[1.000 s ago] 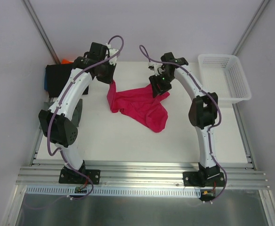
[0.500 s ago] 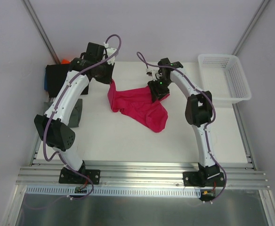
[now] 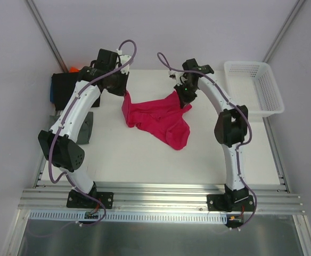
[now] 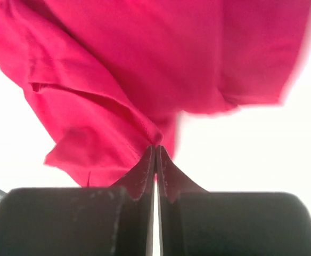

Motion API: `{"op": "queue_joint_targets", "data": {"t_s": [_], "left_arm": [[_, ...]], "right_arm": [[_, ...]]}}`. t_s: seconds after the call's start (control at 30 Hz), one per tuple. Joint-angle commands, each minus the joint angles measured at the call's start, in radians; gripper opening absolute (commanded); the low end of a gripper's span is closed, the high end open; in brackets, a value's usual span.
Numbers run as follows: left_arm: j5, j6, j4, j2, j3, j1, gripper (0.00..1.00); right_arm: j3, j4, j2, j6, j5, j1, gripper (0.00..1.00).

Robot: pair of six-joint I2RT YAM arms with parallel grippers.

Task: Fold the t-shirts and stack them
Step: Flatten the tshirt out

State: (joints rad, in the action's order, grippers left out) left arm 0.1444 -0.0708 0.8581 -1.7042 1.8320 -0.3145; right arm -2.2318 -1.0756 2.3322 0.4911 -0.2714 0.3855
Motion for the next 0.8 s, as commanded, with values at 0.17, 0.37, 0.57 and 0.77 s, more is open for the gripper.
{"op": "queue_joint_targets", "data": {"t_s": [0.17, 0.37, 0.57, 0.77], "left_arm": [[-0.098, -0.064, -0.044, 0.081, 0.11, 0.054, 0.0], [-0.115, -0.113, -0.048, 0.143, 0.216, 0.054, 0.0], [-0.072, -0.158, -0.05, 0.242, 0.366, 0.054, 0.0], [0.12, -0.277, -0.053, 0.432, 0.319, 0.054, 0.0]], "right_arm": [[0.009, 0.029, -0.532, 0.058, 0.165, -0.014, 0.01], [-0.012, 0.043, -0.72, 0.112, 0.248, -0.016, 0.0], [0.037, 0.04, -0.967, 0.139, 0.264, -0.022, 0.01], [0.161, 0.034, -1.223, 0.13, 0.322, -0.08, 0.01]]}}
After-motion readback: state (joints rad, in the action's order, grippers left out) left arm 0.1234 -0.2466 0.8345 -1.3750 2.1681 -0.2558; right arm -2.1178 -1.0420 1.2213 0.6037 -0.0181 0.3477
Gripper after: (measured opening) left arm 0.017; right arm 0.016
